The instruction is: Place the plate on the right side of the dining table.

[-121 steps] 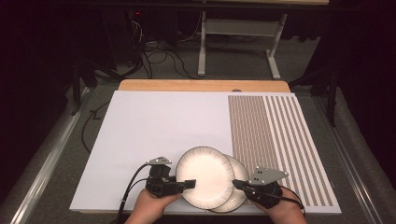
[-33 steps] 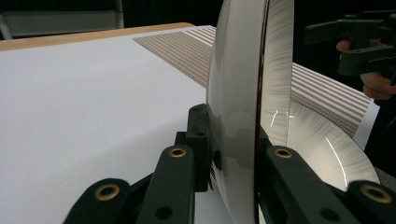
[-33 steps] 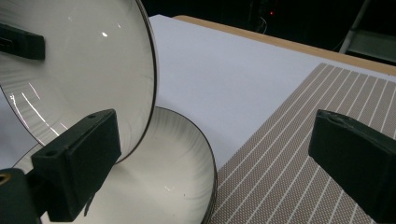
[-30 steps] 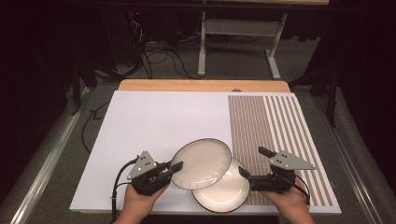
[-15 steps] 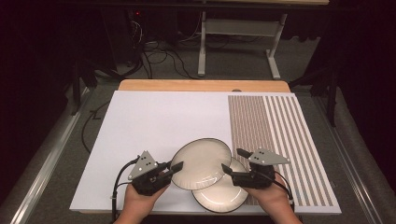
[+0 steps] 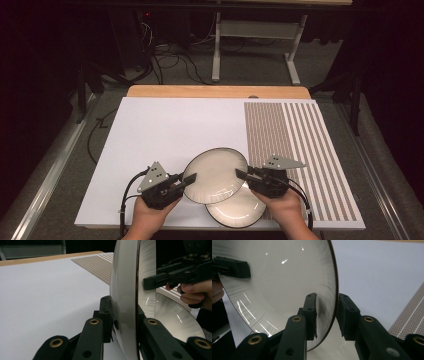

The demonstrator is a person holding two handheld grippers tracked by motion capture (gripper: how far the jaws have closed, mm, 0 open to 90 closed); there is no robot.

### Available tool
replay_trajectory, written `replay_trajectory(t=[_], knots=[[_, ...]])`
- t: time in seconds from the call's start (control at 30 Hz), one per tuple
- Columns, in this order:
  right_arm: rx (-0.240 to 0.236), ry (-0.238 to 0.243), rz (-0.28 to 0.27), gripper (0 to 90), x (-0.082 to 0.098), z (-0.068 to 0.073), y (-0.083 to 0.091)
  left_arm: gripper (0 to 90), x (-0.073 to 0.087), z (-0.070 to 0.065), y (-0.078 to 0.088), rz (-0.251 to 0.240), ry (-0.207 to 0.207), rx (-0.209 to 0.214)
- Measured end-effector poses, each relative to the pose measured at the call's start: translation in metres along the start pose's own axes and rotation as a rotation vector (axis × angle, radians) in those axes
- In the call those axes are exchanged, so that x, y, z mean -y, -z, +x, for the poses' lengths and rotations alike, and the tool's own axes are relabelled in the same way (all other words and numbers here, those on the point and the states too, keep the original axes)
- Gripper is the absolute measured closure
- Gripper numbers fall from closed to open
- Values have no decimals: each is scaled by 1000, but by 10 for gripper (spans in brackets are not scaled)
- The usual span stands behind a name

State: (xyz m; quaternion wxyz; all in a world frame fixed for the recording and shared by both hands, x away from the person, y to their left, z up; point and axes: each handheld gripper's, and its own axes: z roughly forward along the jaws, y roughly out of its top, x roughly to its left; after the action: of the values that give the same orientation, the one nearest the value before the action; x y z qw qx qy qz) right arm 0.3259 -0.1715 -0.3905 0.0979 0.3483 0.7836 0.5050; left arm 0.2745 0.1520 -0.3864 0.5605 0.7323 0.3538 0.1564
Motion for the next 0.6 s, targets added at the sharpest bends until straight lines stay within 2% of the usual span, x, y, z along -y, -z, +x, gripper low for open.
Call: replay_trajectory(t=[0.23, 0.27, 0.3, 0.33, 0.4, 0.53, 0.6], knots=[[-21, -27, 7, 809, 1, -1, 0, 781, 1, 0, 1, -6, 9, 2], [-36, -35, 5, 819, 1, -3, 1, 783, 2, 1, 1, -8, 18, 5], [-37, -39, 4, 822, 1, -3, 1, 786, 3, 3, 1, -13, 52, 19], [-40, -44, 4, 827, 1, -3, 2, 789, 3, 3, 1, -13, 52, 19], [-48, -42, -6, 836, 0, -2, 4, 793, 4, 5, 1, -20, 79, 33], [-35, -21, -16, 844, -2, 2, 8, 798, 2, 4, 2, -21, 81, 25], [-20, -4, -21, 845, -4, 5, 14, 798, -1, 1, 2, -9, 70, 23]])
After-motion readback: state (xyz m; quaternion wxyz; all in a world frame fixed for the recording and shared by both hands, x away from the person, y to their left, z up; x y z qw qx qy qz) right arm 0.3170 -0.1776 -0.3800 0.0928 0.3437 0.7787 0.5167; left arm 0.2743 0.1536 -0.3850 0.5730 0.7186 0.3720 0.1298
